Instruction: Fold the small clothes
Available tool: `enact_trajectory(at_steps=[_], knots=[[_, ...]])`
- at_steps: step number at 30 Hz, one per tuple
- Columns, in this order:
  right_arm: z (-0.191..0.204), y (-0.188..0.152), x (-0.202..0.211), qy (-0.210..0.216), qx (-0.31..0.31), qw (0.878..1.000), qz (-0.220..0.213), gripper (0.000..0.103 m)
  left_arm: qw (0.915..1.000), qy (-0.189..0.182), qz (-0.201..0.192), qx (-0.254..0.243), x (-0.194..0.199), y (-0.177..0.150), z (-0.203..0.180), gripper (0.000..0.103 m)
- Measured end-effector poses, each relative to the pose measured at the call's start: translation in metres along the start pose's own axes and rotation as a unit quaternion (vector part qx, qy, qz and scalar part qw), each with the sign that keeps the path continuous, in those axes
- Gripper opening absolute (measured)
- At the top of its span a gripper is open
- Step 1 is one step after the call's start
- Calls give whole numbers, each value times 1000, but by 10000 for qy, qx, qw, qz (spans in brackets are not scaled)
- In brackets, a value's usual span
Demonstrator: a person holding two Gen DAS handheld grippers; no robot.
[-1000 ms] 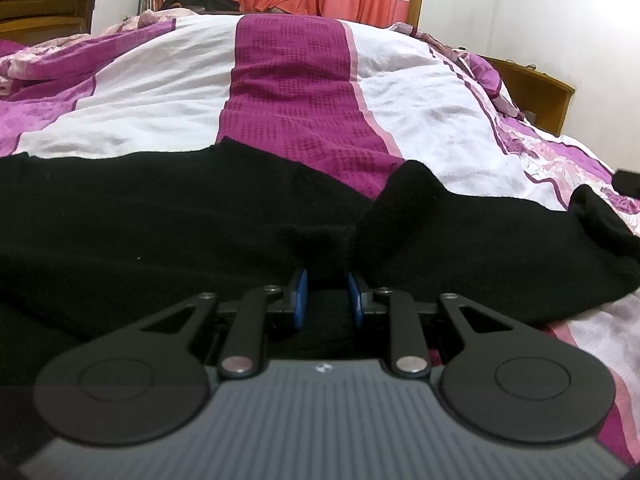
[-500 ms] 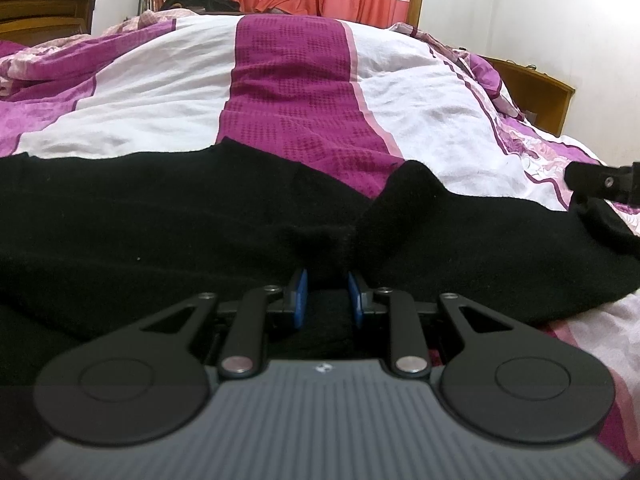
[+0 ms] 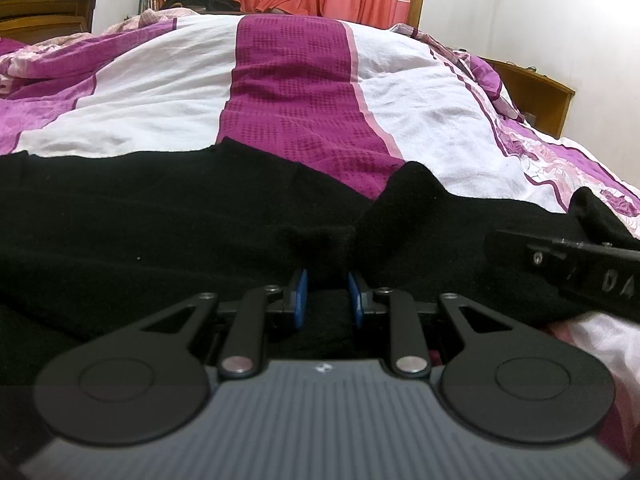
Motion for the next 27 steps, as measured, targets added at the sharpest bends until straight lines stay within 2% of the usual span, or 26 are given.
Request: enact_trajectory(at_steps=[3, 5, 6, 7, 8, 10, 11, 15, 17, 19, 20, 22, 25, 27], knots=[[-10, 6, 5, -723, 462, 9956, -365, 5, 10000, -6, -2, 10, 0, 0, 1, 25], [-25, 15, 12, -1378, 860, 9844, -679, 35, 10000, -7, -3, 13, 0, 0, 1, 25], [-38, 18, 16, -1828, 983, 9745, -854, 61, 10000, -13, -4, 20, 0, 0, 1, 25], [-49, 20, 19, -2181, 1111, 9649, -952, 67, 10000, -26, -9, 42, 0, 0, 1, 25], [-60, 21, 19, -2624, 1376, 9497, -1014, 68, 10000, -36, -13, 57, 0, 0, 2, 25], [-72, 20, 17, -3162, 1879, 9237, -1070, 69, 10000, -40, -18, 68, 0, 0, 2, 25], [-77, 19, 15, -3198, 1982, 9207, -1034, 69, 10000, -43, -20, 73, 0, 1, 2, 25], [-89, 17, 6, -3074, 2013, 9262, -844, 68, 9999, -53, -25, 88, 0, 0, 3, 25], [-90, 16, 0, -2980, 2128, 9279, -696, 59, 9999, -62, -28, 105, 0, 0, 3, 25], [-89, 15, -7, -2937, 2212, 9282, -576, 36, 9999, -69, -32, 119, 0, 0, 3, 25], [-90, 14, -11, -2952, 2249, 9272, -506, 34, 9999, -71, -33, 124, 0, 1, 3, 25], [-93, 14, -16, -2990, 2228, 9270, -405, 20, 9999, -76, -37, 129, 0, 1, 3, 26], [-99, 19, -17, -3076, 2112, 9267, -456, 6, 9998, -90, -43, 153, 0, 1, 4, 26], [-98, 21, -12, -3022, 2070, 9285, -618, 3, 9998, -94, -43, 161, 0, 0, 4, 26]])
Point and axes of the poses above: each gripper's, at about its wrist camera, not at the fingertips, and x roughly against the way its jaws point, z to its left, y to its top, the point moved 6 cm from there along -x, roughly the way its jaws point, and after that the axes turned 10 degrees about -x, right-handed, at the moved point
